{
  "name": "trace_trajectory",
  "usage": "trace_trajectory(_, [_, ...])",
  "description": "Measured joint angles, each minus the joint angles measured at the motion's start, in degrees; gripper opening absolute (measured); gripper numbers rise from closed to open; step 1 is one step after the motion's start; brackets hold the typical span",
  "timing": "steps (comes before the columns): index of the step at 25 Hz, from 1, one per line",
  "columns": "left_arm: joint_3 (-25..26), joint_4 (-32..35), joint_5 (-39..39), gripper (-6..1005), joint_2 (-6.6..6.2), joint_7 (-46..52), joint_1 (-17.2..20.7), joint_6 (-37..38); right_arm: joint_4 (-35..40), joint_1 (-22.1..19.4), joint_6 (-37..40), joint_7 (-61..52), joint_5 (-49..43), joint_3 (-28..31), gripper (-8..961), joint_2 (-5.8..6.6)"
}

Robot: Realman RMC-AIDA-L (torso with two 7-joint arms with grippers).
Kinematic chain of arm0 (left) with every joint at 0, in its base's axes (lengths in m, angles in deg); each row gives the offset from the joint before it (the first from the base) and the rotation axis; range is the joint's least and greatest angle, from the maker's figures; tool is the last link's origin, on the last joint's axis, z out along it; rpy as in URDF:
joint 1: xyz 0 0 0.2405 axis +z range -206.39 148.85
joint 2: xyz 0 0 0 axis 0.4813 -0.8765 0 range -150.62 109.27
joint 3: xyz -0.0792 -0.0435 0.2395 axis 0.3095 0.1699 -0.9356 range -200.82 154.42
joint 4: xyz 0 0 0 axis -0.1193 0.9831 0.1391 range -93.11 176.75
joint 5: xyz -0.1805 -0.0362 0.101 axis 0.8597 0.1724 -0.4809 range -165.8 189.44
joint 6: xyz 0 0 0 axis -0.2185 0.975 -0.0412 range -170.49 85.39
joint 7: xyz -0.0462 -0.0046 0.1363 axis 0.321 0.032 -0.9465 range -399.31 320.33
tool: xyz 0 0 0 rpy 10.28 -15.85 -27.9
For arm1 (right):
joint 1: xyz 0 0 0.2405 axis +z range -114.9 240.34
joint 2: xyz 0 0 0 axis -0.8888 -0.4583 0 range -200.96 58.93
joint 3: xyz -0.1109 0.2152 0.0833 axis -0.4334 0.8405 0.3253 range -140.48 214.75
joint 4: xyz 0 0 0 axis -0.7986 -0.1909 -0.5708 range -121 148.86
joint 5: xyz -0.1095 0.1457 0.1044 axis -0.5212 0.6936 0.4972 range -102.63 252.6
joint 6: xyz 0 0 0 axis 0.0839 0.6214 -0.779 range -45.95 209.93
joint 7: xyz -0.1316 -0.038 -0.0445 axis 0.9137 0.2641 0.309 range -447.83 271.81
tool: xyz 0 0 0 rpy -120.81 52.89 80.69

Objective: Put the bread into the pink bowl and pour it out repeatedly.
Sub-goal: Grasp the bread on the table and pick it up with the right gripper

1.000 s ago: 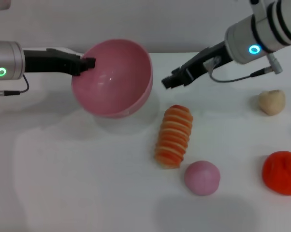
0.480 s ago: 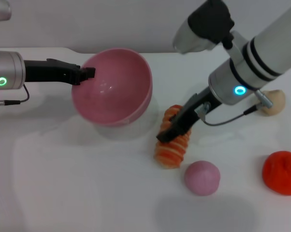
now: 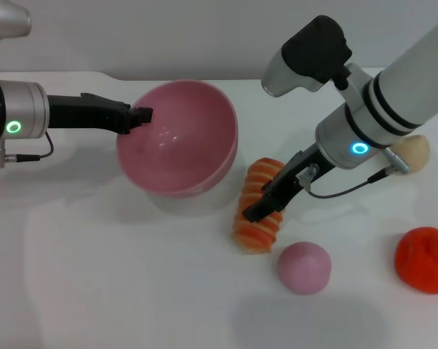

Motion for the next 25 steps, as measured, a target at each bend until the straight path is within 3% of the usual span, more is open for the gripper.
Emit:
trace_trajectory(9, [0.0,0.0,0.0,53,-0.04,0.2,-0.2,-0.3,-1.9,1.0,6.2,-1.9,0.3,-6.6,623,-0.21])
trace_trajectory(25, [0.0,0.2,0.0,54,-0.2,0.4,-0.3,-0.4,-9.2,2.7,9.5,-5.0,0.7,-7.9,606,-0.49])
